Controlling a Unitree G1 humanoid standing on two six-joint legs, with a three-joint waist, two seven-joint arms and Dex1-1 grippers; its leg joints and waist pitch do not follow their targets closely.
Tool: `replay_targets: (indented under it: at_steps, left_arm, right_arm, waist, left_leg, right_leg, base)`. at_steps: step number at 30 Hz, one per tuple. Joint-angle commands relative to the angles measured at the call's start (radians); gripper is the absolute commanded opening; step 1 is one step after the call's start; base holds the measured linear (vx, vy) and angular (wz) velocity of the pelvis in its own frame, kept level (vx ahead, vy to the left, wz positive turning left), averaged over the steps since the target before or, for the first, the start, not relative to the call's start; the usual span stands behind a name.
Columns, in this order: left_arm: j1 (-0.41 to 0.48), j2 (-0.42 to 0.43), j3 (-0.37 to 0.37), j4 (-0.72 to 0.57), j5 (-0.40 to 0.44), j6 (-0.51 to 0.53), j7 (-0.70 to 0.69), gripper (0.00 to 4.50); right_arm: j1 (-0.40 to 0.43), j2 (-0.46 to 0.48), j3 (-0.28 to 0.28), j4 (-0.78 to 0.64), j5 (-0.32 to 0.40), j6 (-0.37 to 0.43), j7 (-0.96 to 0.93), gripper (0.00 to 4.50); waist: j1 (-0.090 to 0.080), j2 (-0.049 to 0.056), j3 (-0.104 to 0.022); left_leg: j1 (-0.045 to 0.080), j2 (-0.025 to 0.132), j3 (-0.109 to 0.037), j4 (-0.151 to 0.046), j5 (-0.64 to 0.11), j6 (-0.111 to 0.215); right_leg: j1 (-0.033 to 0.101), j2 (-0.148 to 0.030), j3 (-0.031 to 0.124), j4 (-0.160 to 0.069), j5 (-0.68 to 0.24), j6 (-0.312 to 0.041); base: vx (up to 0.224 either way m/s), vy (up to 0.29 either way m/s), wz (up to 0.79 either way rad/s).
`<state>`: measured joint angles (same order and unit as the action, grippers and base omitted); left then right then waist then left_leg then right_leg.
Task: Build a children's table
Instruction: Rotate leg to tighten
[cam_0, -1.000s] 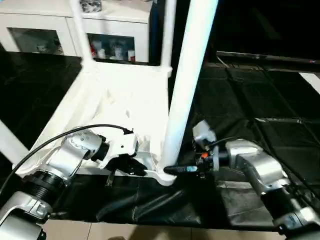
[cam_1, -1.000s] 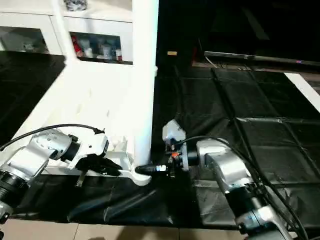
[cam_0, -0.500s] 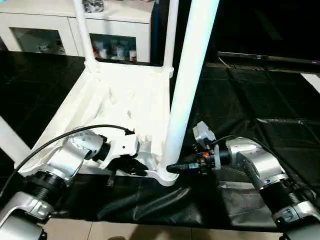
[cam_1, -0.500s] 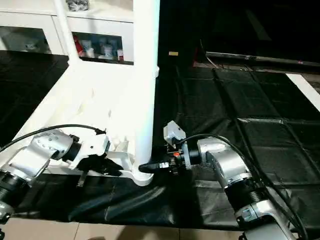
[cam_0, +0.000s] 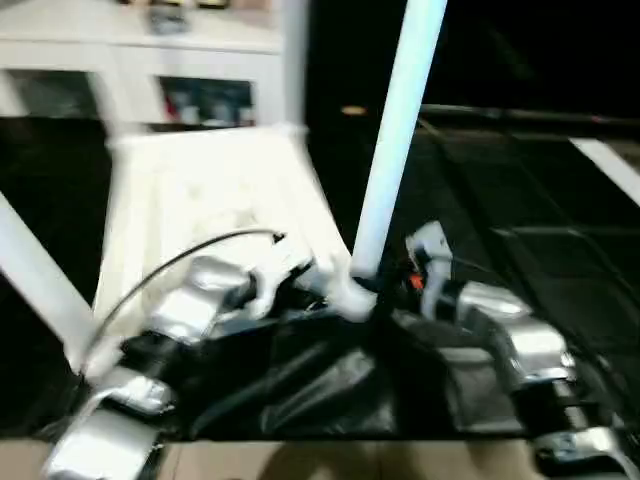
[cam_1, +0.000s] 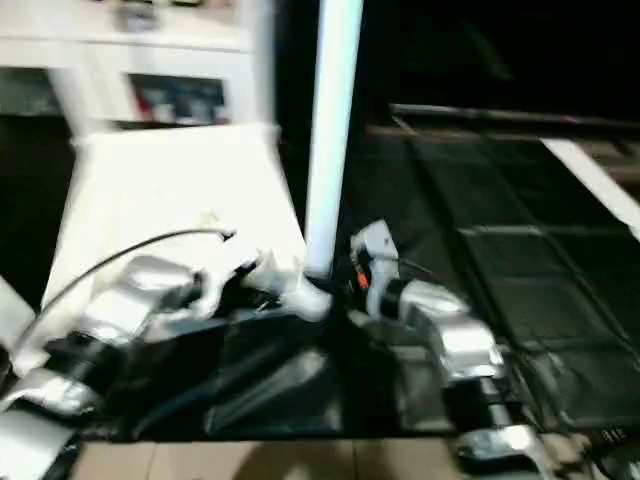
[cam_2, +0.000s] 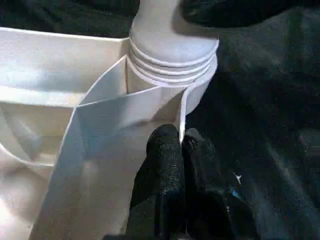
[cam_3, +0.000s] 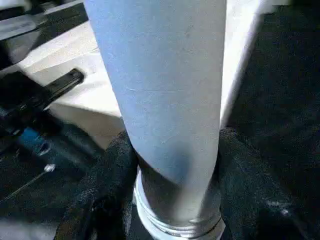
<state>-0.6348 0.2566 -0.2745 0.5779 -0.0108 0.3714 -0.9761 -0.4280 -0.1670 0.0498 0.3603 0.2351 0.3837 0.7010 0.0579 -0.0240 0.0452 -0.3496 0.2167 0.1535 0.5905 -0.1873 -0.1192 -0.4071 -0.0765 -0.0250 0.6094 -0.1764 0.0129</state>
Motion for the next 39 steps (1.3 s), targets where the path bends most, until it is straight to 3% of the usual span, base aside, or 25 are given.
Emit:
replay_targets:
  at_steps: [1,3,6,7,10,14,16,17,21,22,23,25,27,33,35,39]
  left_arm:
    - [-0.068,-0.092,0.024,0.004,-0.018,-0.002,0.109,0.0]
    - [-0.07,-0.096,0.017,0.01,0.003,-0.014,0.128,0.0]
    - [-0.066,-0.085,-0.004,0.006,0.028,-0.019,0.125,0.0]
    - [-0.062,-0.076,-0.008,0.002,0.03,-0.017,0.114,0.0]
    - [-0.052,-0.039,-0.018,-0.001,0.038,-0.049,0.067,0.0]
    - [-0.038,-0.004,-0.031,-0.008,0.038,-0.075,0.004,0.0]
    - [-0.02,0.031,-0.051,-0.03,0.036,-0.115,-0.075,0.0]
    - [-0.008,0.057,-0.065,-0.047,0.032,-0.145,-0.134,0.0]
    - [0.014,0.12,-0.098,-0.065,0.024,-0.231,-0.272,0.0]
    - [0.014,0.12,-0.098,-0.065,0.024,-0.231,-0.274,0.0]
    - [0.02,0.146,-0.11,-0.073,0.009,-0.247,-0.341,0.0]
    - [0.025,0.168,-0.122,-0.082,0.0,-0.249,-0.393,0.0]
    - [0.027,0.176,-0.126,-0.086,-0.002,-0.249,-0.413,0.0]
    - [0.032,0.22,-0.17,-0.103,-0.001,-0.287,-0.544,0.0]
    - [0.03,0.23,-0.185,-0.105,0.006,-0.303,-0.57,0.0]
    - [0.029,0.235,-0.195,-0.106,0.015,-0.316,-0.589,0.0]
  right_arm:
    - [-0.045,0.167,0.082,0.056,-0.021,0.072,-0.145,1.96]
    - [-0.074,0.208,0.079,0.093,-0.053,0.065,-0.216,1.96]
    - [-0.079,0.222,0.083,0.094,-0.053,0.044,-0.202,1.96]
    - [-0.069,0.205,0.093,0.079,-0.055,0.021,-0.172,2.31]
    - [-0.024,0.139,0.111,0.035,-0.067,-0.034,-0.076,2.72]
    - [0.011,0.074,0.109,-0.014,-0.056,-0.04,0.0,2.95]
    - [0.032,0.02,0.1,-0.056,-0.028,-0.04,0.075,3.22]
    - [0.042,-0.018,0.094,-0.079,-0.011,-0.044,0.128,3.26]
    - [0.051,-0.127,0.103,-0.111,0.01,-0.035,0.291,3.63]
    - [0.051,-0.128,0.103,-0.111,0.01,-0.035,0.294,3.68]
    - [0.054,-0.188,0.132,-0.123,0.006,-0.042,0.387,3.76]
    - [0.055,-0.219,0.148,-0.129,0.009,-0.052,0.441,3.76]
    - [0.055,-0.231,0.155,-0.134,0.013,-0.053,0.464,3.76]
    - [0.034,-0.259,0.192,-0.111,0.029,-0.094,0.587,3.76]
    - [0.027,-0.261,0.205,-0.104,0.04,-0.088,0.627,3.42]
    - [0.011,-0.259,0.229,-0.092,0.033,-0.094,0.663,3.27]
  waist:
    - [-0.001,0.006,-0.053]
    - [-0.014,0.006,-0.056]
    - [-0.016,0.009,-0.057]
    - [-0.015,0.005,-0.058]
    - [-0.008,0.008,-0.062]
    - [0.001,0.011,-0.065]
    - [0.006,0.01,-0.062]
    - [0.009,0.019,-0.061]
    - [0.015,0.014,-0.058]
    - [0.02,0.016,-0.058]
    - [0.027,0.023,-0.058]
    - [0.033,0.024,-0.059]
    - [0.036,0.022,-0.06]
    - [0.04,0.016,-0.059]
    - [0.042,0.015,-0.059]
    - [0.045,0.016,-0.059]
  left_leg:
    - [-0.008,-0.014,0.009,-0.083,-0.311,-0.011]
    - [-0.014,-0.016,0.004,-0.086,-0.302,-0.029]
    - [-0.012,-0.011,0.006,-0.084,-0.288,-0.014]
    - [-0.013,-0.011,0.007,-0.083,-0.279,-0.011]
    - [-0.01,-0.008,0.013,-0.079,-0.209,0.01]
    - [-0.009,-0.008,0.016,-0.076,-0.144,0.03]
    - [-0.008,-0.005,0.016,-0.078,-0.162,0.036]
    - [-0.006,-0.005,0.015,-0.08,-0.182,0.031]
    - [-0.001,0.0,0.016,-0.083,-0.235,0.024]
    - [0.003,0.002,0.017,-0.083,-0.24,0.024]
    - [0.006,0.002,0.018,-0.081,-0.24,0.023]
    - [0.006,0.004,0.02,-0.079,-0.231,0.021]
    - [0.0,0.003,0.02,-0.08,-0.223,0.019]
    - [0.0,0.004,0.021,-0.08,-0.224,0.019]
    - [0.001,0.006,0.021,-0.08,-0.228,0.022]
    - [0.0,0.006,0.022,-0.08,-0.217,0.019]
  right_leg:
    - [0.031,-0.035,0.014,-0.097,-0.481,-0.112]
    - [0.039,-0.036,0.009,-0.092,-0.473,-0.115]
    - [0.041,-0.035,0.01,-0.087,-0.352,-0.147]
    - [0.044,-0.035,0.01,-0.085,-0.332,-0.154]
    - [0.052,-0.035,0.012,-0.075,-0.19,-0.2]
    - [0.06,-0.032,0.012,-0.063,-0.066,-0.236]
    - [0.063,-0.033,0.012,-0.064,-0.078,-0.239]
    - [0.06,-0.036,0.012,-0.065,-0.103,-0.241]
    - [0.054,-0.036,0.012,-0.073,-0.181,-0.235]
    - [0.053,-0.036,0.013,-0.072,-0.184,-0.234]
    - [0.049,-0.036,0.014,-0.07,-0.171,-0.241]
    - [0.05,-0.035,0.014,-0.065,-0.125,-0.253]
    - [0.055,-0.035,0.011,-0.06,-0.108,-0.262]
    - [0.054,-0.038,0.011,-0.062,-0.154,-0.253]
    - [0.053,-0.038,0.01,-0.061,-0.16,-0.256]
    - [0.052,-0.037,0.011,-0.06,-0.149,-0.257]
  base:
    - [0.0,0.0,0.0]
    - [0.0,0.0,0.0]
    - [0.0,0.0,0.0]
    - [0.0,0.0,0.0]
    - [0.017,-0.004,0.01]
    - [0.0,0.0,0.0]
    - [0.0,0.0,0.0]
    - [0.0,0.0,0.0]
    - [0.0,0.0,0.0]
    - [0.0,0.0,0.0]
    - [0.0,0.0,0.0]
    - [0.0,0.0,0.0]
    - [0.0,0.0,0.0]
    - [0.0,0.0,0.0]
    - [0.0,0.0,0.0]
    - [0.0,0.0,0.0]
